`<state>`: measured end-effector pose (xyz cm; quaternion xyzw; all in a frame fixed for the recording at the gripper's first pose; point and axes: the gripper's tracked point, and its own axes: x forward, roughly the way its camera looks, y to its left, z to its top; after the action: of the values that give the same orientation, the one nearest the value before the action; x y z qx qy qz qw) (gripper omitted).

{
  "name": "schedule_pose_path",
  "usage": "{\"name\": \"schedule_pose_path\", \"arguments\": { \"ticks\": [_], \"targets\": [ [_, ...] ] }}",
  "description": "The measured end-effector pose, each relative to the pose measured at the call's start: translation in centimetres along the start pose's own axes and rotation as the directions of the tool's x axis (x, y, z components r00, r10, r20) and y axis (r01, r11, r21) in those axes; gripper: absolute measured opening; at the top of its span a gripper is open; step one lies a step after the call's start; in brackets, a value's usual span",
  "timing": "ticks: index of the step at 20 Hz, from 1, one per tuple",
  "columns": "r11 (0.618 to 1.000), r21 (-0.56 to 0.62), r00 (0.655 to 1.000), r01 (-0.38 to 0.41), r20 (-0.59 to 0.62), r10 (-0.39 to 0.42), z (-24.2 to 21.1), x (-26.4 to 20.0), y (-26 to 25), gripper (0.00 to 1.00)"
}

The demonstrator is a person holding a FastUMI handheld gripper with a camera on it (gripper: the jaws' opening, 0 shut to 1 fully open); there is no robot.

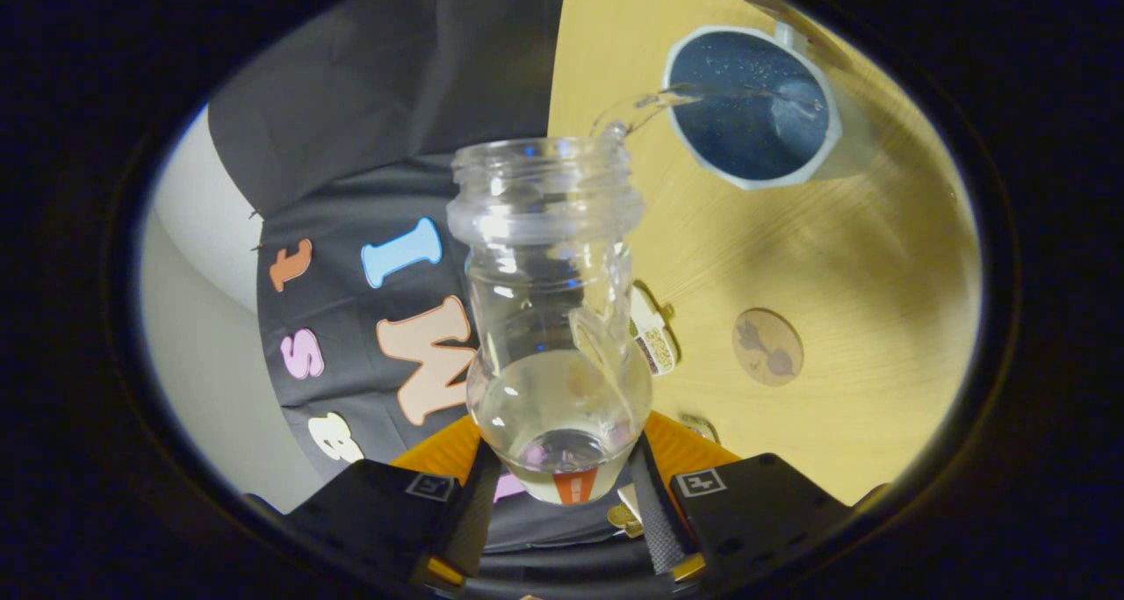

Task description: Take the bottle from table, then pour the juice into the cup, finally place the bottle on the coaster

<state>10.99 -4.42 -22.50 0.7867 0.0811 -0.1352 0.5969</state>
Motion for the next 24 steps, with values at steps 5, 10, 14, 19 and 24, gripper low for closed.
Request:
{"name": "schedule_pose_path", "arguments": {
  "ticks": [5, 10, 14, 19, 24],
  "targets": [
    [1.0, 0.023, 1.0, -0.018, 0.002, 0.018, -0.4, 0.2, 0.5, 0.78],
    [0.998, 0.05, 0.999, -0.038, -0.001, 0.038, -0.5, 0.6, 1.2, 0.77],
    [0.997, 0.065, 0.999, -0.045, 0.003, 0.045, -0.6, 0.8, 1.4, 0.77],
    [0.995, 0.082, 0.999, -0.052, 0.004, 0.052, -0.5, 0.7, 1.7, 0.77],
    [0.993, 0.102, 0.998, -0.061, 0.009, 0.06, -0.3, 0.6, 1.9, 0.77]
  ]
}}
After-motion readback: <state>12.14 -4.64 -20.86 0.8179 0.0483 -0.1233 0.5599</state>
